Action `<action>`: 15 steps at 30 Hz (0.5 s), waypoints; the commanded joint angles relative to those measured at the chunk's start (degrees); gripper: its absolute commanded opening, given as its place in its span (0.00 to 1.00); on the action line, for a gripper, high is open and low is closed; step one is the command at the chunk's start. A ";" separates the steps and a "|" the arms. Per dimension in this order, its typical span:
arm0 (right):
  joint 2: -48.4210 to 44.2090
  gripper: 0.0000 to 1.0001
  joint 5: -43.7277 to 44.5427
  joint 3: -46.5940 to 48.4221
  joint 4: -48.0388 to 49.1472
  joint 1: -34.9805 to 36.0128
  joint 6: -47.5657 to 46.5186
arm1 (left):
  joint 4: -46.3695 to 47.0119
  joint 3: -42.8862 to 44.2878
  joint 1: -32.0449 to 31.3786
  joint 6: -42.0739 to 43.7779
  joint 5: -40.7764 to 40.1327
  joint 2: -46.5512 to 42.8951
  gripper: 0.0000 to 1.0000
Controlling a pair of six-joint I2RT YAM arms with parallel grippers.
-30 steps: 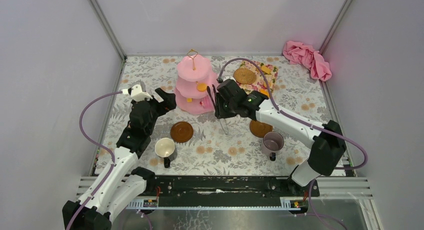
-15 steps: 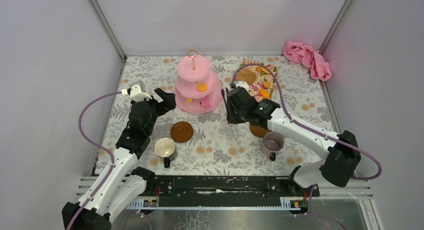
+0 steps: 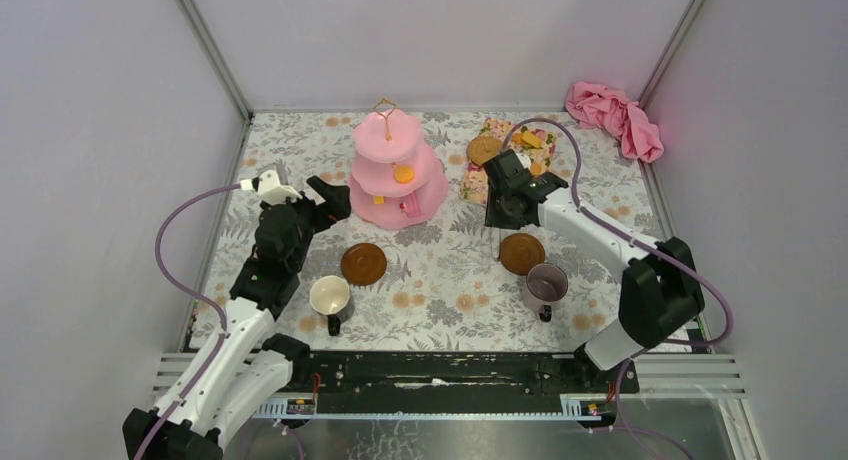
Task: Serve the afternoon tea
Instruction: Pick up the desert from the tray.
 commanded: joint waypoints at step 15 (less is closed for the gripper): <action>10.75 0.51 -8.99 1.09 1.07 -10.50 0.68 | 3.45 0.26 0.30 -0.61 0.89 -1.50 1.00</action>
